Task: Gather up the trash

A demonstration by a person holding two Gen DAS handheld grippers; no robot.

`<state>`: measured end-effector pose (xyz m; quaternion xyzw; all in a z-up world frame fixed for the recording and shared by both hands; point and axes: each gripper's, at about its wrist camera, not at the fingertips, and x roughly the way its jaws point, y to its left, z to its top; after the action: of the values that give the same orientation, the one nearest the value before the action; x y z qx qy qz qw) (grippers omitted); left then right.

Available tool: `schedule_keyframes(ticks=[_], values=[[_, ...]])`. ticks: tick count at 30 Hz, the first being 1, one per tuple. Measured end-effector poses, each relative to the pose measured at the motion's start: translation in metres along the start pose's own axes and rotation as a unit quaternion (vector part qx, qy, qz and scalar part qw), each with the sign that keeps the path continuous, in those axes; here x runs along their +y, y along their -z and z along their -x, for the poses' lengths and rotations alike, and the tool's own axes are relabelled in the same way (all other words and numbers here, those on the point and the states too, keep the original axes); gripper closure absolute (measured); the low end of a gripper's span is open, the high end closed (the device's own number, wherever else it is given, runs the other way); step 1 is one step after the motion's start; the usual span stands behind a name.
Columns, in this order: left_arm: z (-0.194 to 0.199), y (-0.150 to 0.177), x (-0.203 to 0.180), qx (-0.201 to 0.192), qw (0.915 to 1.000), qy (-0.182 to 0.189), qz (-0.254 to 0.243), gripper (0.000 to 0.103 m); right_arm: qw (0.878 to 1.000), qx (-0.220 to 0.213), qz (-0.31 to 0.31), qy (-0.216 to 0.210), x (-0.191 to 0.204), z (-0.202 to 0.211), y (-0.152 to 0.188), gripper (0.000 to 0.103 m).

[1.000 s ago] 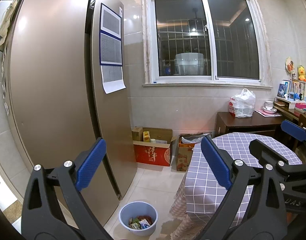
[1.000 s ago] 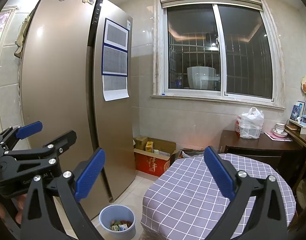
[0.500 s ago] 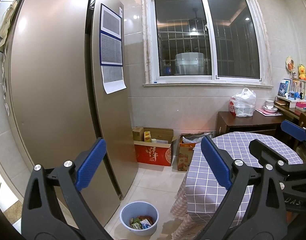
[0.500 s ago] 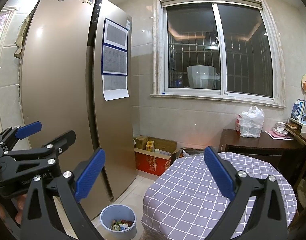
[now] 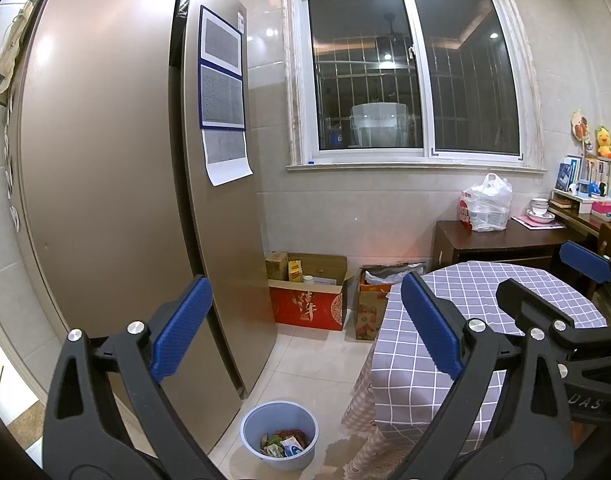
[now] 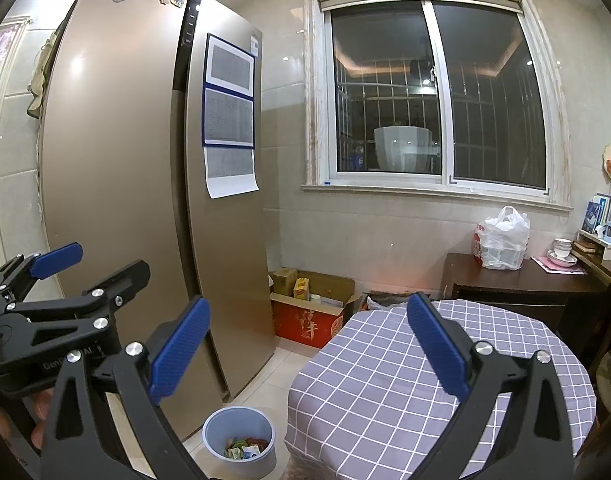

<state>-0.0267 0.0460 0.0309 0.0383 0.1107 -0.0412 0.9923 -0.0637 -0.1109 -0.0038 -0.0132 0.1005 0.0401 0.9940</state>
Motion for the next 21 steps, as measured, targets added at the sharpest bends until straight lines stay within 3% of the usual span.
schedule_keyframes(ticks=[21], values=[[-0.0033, 0.0046, 0.0084, 0.000, 1.0000, -0.001, -0.001, 0.009, 1.000, 0.005, -0.006, -0.010, -0.0010, -0.0051, 0.0028, 0.006]])
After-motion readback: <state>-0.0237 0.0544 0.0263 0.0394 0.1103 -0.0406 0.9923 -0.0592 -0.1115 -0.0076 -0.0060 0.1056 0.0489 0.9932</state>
